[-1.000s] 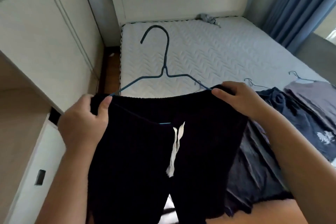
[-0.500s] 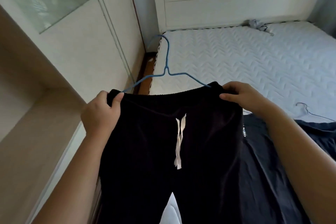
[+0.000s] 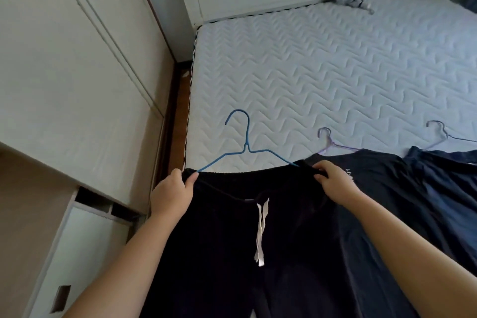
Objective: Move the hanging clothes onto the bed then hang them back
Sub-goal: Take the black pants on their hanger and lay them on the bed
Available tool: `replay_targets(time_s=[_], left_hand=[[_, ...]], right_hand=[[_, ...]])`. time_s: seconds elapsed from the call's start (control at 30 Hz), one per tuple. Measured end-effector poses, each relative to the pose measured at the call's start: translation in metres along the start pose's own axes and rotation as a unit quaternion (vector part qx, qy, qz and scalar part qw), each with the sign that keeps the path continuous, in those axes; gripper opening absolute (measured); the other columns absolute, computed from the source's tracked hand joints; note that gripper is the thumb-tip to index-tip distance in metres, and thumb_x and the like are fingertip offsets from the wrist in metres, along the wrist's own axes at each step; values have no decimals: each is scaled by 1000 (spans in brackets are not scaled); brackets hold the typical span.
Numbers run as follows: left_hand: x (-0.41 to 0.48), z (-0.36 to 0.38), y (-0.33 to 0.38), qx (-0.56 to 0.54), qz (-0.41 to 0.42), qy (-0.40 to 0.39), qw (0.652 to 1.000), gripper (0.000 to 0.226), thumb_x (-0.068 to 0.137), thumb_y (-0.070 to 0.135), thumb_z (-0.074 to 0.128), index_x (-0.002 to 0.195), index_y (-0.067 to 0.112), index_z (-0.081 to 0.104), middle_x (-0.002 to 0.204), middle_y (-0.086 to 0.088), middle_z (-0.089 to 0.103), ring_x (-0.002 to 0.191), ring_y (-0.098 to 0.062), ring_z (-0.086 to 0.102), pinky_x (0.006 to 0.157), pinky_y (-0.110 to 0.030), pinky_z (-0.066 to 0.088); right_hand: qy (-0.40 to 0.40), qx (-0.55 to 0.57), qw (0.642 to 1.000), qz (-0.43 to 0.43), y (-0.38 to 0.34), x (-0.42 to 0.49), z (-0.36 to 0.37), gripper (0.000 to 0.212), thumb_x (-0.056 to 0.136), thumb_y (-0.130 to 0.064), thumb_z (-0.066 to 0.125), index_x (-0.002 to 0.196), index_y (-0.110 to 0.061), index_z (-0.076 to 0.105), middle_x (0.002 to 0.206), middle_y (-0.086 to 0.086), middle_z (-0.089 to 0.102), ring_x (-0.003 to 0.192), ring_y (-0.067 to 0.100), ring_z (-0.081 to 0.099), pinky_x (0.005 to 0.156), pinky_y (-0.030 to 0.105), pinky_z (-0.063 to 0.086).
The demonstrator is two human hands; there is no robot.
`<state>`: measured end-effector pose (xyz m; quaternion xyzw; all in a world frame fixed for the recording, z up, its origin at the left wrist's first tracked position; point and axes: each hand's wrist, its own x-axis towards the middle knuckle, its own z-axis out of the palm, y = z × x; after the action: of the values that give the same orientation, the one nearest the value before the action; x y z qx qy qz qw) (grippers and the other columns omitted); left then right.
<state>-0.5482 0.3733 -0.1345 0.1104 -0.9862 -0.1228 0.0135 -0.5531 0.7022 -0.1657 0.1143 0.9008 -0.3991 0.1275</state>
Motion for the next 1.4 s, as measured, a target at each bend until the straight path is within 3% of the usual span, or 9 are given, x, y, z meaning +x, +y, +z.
replay_targets(time_s=[0.2, 0.37, 0.57, 0.67, 0.8, 1.03, 1.2, 1.27, 1.4], left_hand=[[65, 95, -24, -9, -38, -63, 997, 42, 92, 47, 36, 92, 7, 48, 84, -9, 61, 73, -27, 55, 64, -36, 44], [123, 165, -29, -24, -53, -77, 995, 40, 92, 47, 38, 94, 8, 48, 82, -5, 56, 81, -30, 58, 72, -39, 46], [178, 261, -43, -37, -109, -84, 990, 36, 92, 41, 44, 84, 6, 46, 75, -6, 53, 73, -28, 54, 63, -36, 40], [186, 307, -50, -33, -122, -73, 989, 33, 91, 37, 48, 82, 5, 48, 71, -6, 52, 67, -25, 50, 60, -35, 37], [180, 346, -58, -12, -77, 23, 997, 32, 87, 30, 57, 71, 3, 49, 60, -12, 53, 56, -28, 49, 56, -37, 39], [174, 355, -63, 22, -74, 46, 996, 53, 85, 46, 37, 96, -3, 56, 87, -24, 62, 82, -42, 58, 71, -50, 45], [142, 336, -54, 10, -76, 8, 997, 45, 84, 28, 56, 116, -4, 53, 116, -24, 58, 108, -41, 56, 89, -51, 46], [112, 313, -59, -20, -67, -26, 997, 41, 83, 22, 62, 118, 1, 55, 125, -18, 55, 116, -34, 52, 97, -44, 43], [45, 259, -81, -59, -70, -94, 991, 26, 90, 24, 52, 113, 12, 57, 116, 1, 56, 106, -14, 56, 86, -25, 48]], right_hand=[[-14, -4, 999, 31, 35, 78, 54, 25, 90, -8, 52, 114, -9, 57, 114, 8, 62, 110, 22, 55, 84, 23, 35], [23, -10, 998, 59, 61, 156, 89, 22, 90, -7, 51, 110, -6, 59, 112, 9, 64, 103, 23, 57, 82, 24, 37], [-18, -95, 987, 128, 119, 210, 160, 44, 88, -31, 56, 126, -9, 49, 123, 11, 53, 112, 27, 50, 90, 37, 43], [83, -186, 977, 66, 148, 205, 198, 46, 86, -41, 53, 118, -8, 56, 119, 11, 56, 106, 32, 51, 85, 42, 45], [203, -205, 957, 27, 165, 216, 221, 49, 80, -40, 37, 103, -4, 61, 102, 14, 62, 91, 34, 55, 74, 44, 49], [221, -207, 953, 22, 169, 221, 226, 48, 77, -37, 37, 102, -2, 59, 99, 16, 61, 92, 32, 51, 72, 45, 48], [198, -182, 962, 48, 165, 222, 221, 43, 79, -32, 46, 106, -2, 59, 106, 17, 59, 98, 38, 52, 80, 48, 44], [182, -178, 966, 53, 160, 222, 216, 34, 85, -23, 56, 111, -2, 57, 113, 19, 57, 105, 40, 49, 85, 48, 41], [100, -137, 982, 81, 146, 210, 199, 42, 89, -26, 53, 127, -8, 48, 131, 16, 45, 120, 36, 39, 97, 46, 36]])
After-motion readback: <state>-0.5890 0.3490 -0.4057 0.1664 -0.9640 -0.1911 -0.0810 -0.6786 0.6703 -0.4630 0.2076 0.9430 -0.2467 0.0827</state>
